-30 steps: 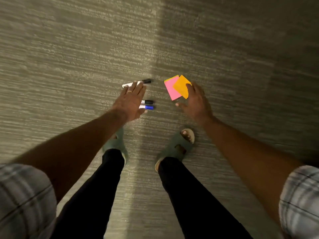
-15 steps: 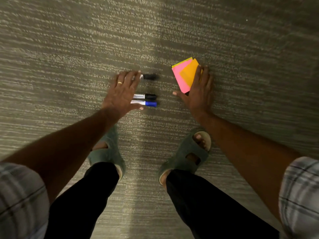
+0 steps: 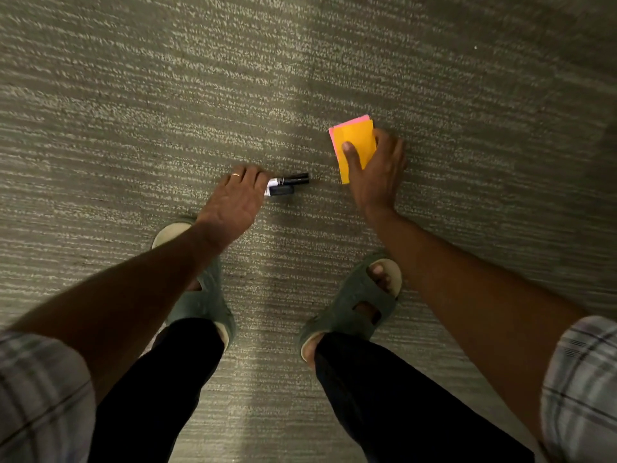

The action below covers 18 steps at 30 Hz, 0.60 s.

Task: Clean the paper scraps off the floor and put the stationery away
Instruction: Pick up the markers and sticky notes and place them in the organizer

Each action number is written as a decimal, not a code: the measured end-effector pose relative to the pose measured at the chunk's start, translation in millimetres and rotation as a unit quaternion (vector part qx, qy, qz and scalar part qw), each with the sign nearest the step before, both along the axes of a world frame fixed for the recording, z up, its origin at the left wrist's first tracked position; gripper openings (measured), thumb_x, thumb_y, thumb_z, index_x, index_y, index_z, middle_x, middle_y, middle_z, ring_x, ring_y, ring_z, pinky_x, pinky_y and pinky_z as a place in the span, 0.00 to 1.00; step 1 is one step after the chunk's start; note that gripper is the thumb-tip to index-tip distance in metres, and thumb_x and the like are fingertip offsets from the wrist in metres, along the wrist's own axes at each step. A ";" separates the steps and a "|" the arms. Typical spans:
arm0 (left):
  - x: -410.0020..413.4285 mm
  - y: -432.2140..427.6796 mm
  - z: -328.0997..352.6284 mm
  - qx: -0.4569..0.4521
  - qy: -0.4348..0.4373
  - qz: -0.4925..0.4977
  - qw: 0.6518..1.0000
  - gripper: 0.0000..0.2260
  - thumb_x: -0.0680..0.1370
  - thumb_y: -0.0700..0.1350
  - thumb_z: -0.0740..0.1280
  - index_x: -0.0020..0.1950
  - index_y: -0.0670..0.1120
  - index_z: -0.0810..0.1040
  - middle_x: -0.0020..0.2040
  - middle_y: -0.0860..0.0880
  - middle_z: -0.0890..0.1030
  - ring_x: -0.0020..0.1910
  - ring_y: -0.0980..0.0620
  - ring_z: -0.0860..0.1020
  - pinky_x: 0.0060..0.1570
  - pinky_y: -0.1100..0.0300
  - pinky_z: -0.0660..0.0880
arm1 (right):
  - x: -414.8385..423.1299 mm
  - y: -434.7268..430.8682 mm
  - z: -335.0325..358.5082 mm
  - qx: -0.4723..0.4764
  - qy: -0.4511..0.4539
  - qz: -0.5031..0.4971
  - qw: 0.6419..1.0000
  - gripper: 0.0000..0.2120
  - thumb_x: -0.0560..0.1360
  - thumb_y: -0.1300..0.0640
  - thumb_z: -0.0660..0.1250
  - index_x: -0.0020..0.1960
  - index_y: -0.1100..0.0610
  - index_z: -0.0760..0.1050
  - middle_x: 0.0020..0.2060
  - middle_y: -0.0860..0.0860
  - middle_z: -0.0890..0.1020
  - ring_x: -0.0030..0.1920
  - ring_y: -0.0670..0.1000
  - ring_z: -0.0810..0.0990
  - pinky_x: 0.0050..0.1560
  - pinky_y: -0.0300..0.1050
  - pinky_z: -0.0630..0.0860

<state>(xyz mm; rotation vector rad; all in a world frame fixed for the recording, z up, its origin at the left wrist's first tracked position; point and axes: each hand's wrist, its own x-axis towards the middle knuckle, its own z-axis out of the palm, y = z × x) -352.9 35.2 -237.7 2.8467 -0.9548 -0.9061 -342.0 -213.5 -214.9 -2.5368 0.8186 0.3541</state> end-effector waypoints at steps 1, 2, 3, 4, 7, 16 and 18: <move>0.5 1.8 -1.0 -0.010 0.009 0.021 1.000 0.21 0.78 0.38 0.65 0.69 0.46 0.62 0.60 0.43 0.71 0.57 0.46 0.73 0.60 0.51 0.75 | 2.2 0.8 -1.5 0.006 0.004 -0.016 1.000 0.29 0.75 0.44 0.70 0.70 0.58 0.69 0.65 0.57 0.73 0.65 0.59 0.72 0.66 0.52 0.67; 1.5 3.0 -1.1 -0.023 0.021 0.052 0.998 0.19 0.80 0.40 0.63 0.68 0.47 0.61 0.61 0.43 0.71 0.57 0.46 0.73 0.60 0.50 0.75 | 4.1 1.1 -2.2 0.015 0.012 -0.036 0.999 0.28 0.73 0.48 0.72 0.69 0.57 0.70 0.65 0.57 0.73 0.64 0.59 0.72 0.65 0.52 0.68; 2.9 3.0 -0.1 -0.040 0.031 0.092 0.994 0.16 0.82 0.42 0.61 0.68 0.48 0.61 0.61 0.43 0.71 0.56 0.47 0.73 0.60 0.50 0.74 | 6.3 -0.1 -2.8 0.029 0.016 -0.058 0.998 0.28 0.71 0.50 0.75 0.67 0.58 0.70 0.64 0.56 0.74 0.64 0.58 0.72 0.64 0.52 0.69; 5.1 2.4 2.1 -0.059 0.041 0.137 0.988 0.15 0.83 0.44 0.59 0.70 0.48 0.62 0.62 0.43 0.71 0.55 0.48 0.74 0.60 0.50 0.75 | 9.0 -1.7 -2.9 0.048 0.014 -0.081 0.995 0.28 0.70 0.52 0.76 0.65 0.59 0.71 0.63 0.56 0.75 0.62 0.58 0.74 0.63 0.52 0.70; 13.8 1.5 8.8 -0.124 0.087 0.278 0.949 0.15 0.85 0.48 0.57 0.71 0.51 0.64 0.52 0.47 0.77 0.40 0.54 0.76 0.33 0.63 0.77 | 17.9 -1.2 -2.3 0.108 0.037 -0.118 0.986 0.25 0.70 0.54 0.76 0.62 0.60 0.71 0.58 0.56 0.80 0.58 0.57 0.79 0.59 0.54 0.75; 38.0 -2.4 72.7 -0.333 0.207 0.445 0.805 0.17 0.85 0.54 0.58 0.69 0.47 0.69 0.47 0.41 0.80 0.35 0.51 0.75 0.29 0.57 0.73 | 19.9 6.0 40.9 0.158 0.084 -0.128 0.975 0.20 0.80 0.50 0.65 0.64 0.63 0.73 0.61 0.61 0.78 0.60 0.60 0.77 0.59 0.52 0.74; 41.2 -7.7 97.8 -0.349 0.216 0.503 0.761 0.15 0.84 0.56 0.60 0.65 0.49 0.72 0.43 0.47 0.79 0.32 0.55 0.73 0.27 0.60 0.71 | 19.7 4.7 68.3 0.176 0.074 -0.136 0.972 0.22 0.82 0.51 0.62 0.71 0.62 0.68 0.64 0.61 0.77 0.62 0.60 0.77 0.59 0.50 0.72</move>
